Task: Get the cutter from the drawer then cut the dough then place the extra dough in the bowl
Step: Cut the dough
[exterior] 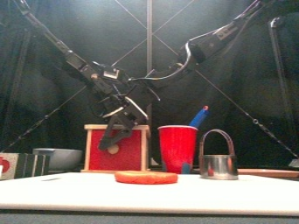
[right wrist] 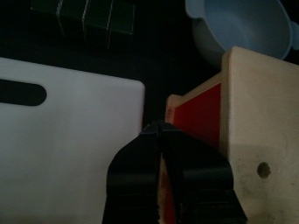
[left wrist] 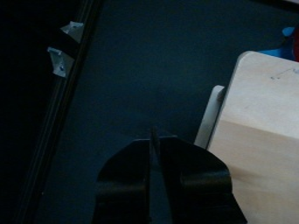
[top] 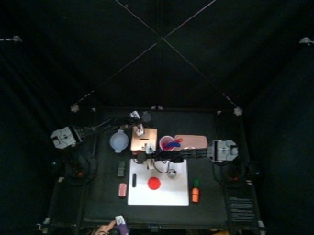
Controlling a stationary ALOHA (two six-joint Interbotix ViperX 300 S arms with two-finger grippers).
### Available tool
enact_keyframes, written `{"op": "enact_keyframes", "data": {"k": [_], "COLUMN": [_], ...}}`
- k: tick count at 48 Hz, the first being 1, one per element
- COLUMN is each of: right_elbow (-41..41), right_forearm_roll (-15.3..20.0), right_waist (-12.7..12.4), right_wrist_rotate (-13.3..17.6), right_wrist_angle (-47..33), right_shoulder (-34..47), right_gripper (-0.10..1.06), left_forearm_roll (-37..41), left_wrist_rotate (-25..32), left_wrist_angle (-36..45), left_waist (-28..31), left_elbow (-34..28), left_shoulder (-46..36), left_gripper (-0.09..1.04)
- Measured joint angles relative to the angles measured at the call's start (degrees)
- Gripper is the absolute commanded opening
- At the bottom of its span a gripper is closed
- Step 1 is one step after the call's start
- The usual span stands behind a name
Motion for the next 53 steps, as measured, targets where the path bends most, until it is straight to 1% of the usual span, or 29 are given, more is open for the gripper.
{"op": "enact_keyframes", "data": {"k": [4,6,8,10,14,17,21,27,32,34,37,40,43,47,53], "right_elbow": [1.0,1.9,3.0,4.3,7.2,9.7,13.4,17.8,21.7,23.1,25.1,26.9,28.0,28.3,28.3], "right_forearm_roll": [0.6,1.1,1.8,3.3,7.0,9.3,11.5,13.0,13.3,13.4,13.5,14.0,14.4,14.4,14.4], "right_waist": [2.4,3.7,5.2,6.9,9.2,10.2,9.8,9.7,9.9,10.2,10.5,10.6,10.8,11.4,11.6], "right_wrist_rotate": [1.0,0.4,0.6,0.8,0.7,0.7,1.1,1.0,0.6,1.0,0.5,0.9,0.5,0.7,0.6], "right_wrist_angle": [1.4,2.2,2.9,4.0,6.8,9.8,14.9,19.2,20.7,21.2,21.9,22.3,22.6,22.6,22.5], "right_shoulder": [-3.0,-4.7,-6.2,-8.2,-12.3,-15.3,-19.3,-25.5,-29.9,-31.1,-32.0,-32.2,-32.1,-31.3,-28.5], "right_gripper": [0.16,0.16,0.17,0.17,0.19,0.23,0.32,0.52,0.67,0.74,0.80,0.84,0.85,0.85,0.85], "left_forearm_roll": [-0.3,-0.4,-0.6,-0.7,-1.0,-1.5,-2.5,-3.9,-4.2,-4.5,-5.5,-6.9,-8.1,-8.5,-8.5], "left_wrist_rotate": [-0.1,-0.1,0.0,0.0,-0.1,0.0,-0.1,0.0,0.0,-0.2,0.0,-0.1,0.2,0.4,0.3], "left_wrist_angle": [-3.0,-4.4,-5.7,-7.0,-9.2,-10.5,-12.7,-19.3,-26.7,-29.3,-33.3,-37.0,-40.3,-44.8,-52.0], "left_waist": [-0.2,-0.2,-0.1,0.0,0.1,0.0,0.0,-1.3,-4.7,-6.4,-9.0,-11.3,-13.7,-16.6,-20.9], "left_elbow": [0.3,0.5,0.9,1.3,2.8,4.1,6.4,10.8,14.7,16.0,18.1,19.9,21.4,23.3,26.5], "left_shoulder": [-1.7,-2.7,-3.7,-4.7,-6.9,-8.6,-11.0,-14.0,-15.9,-16.4,-17.3,-18.1,-18.5,-18.7,-18.7], "left_gripper": [0.53,0.53,0.53,0.53,0.53,0.53,0.53,0.53,0.53,0.53,0.53,0.53,0.54,0.55,0.57]}}
